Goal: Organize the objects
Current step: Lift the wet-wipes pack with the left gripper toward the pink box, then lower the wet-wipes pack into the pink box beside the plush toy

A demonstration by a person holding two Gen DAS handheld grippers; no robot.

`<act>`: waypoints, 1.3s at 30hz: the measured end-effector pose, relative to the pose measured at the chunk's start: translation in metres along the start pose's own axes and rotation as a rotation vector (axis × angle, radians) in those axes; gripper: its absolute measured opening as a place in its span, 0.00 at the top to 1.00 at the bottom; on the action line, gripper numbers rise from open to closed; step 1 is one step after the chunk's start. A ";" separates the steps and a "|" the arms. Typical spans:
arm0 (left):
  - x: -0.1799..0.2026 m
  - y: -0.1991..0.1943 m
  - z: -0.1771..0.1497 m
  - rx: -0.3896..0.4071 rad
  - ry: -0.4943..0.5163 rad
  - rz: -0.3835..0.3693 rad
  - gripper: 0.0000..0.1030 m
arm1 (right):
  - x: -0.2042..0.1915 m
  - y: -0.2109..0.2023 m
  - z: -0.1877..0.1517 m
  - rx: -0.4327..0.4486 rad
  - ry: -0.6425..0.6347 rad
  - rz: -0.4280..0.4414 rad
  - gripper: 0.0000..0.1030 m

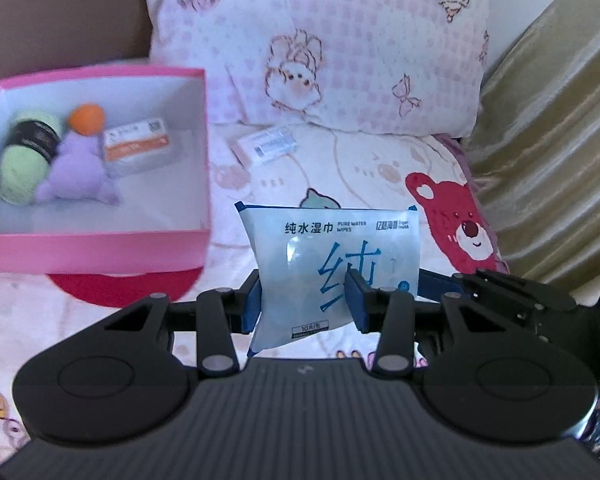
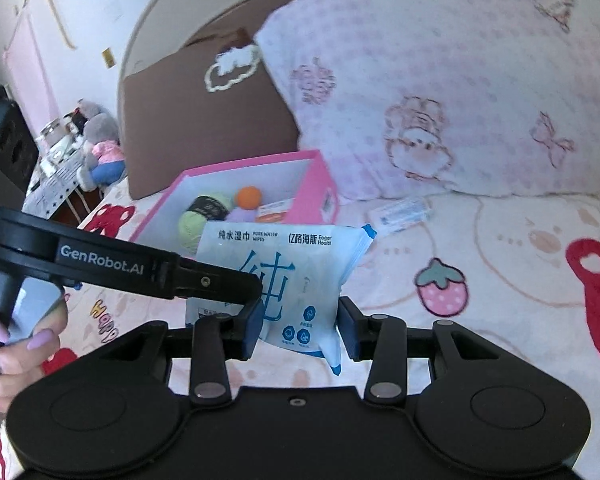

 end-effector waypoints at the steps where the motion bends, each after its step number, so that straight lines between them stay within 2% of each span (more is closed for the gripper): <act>1: -0.002 -0.006 -0.001 0.006 0.004 0.001 0.60 | -0.005 -0.001 0.002 -0.001 -0.008 0.003 0.55; 10: -0.023 -0.043 -0.006 0.033 0.009 0.009 0.59 | -0.051 -0.006 0.013 -0.027 -0.073 -0.006 0.55; 16: -0.026 -0.063 0.000 0.065 0.047 0.052 0.59 | -0.064 -0.002 0.028 -0.021 -0.100 0.027 0.58; 22: -0.040 -0.081 0.012 0.060 0.022 0.062 0.59 | -0.080 0.002 0.044 -0.029 -0.114 0.059 0.58; 28: -0.044 -0.092 0.039 0.034 0.048 0.110 0.59 | -0.088 0.016 0.071 -0.066 -0.069 0.075 0.55; 34: -0.050 -0.096 0.076 0.049 0.073 0.176 0.60 | -0.089 0.040 0.109 -0.090 -0.072 0.113 0.55; 39: -0.082 -0.077 0.092 0.040 0.005 0.181 0.60 | -0.088 0.079 0.118 -0.130 -0.064 0.131 0.55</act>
Point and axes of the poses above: each gripper's, at about its wrist camera, not at the fingertips, and y roughly the way its jaws point, x to its right, z to its top, the point moved 1 cm from there along y, roughly the way its jaws point, and after that the axes turned 6 degrees about -y, right-handed, at the moved point
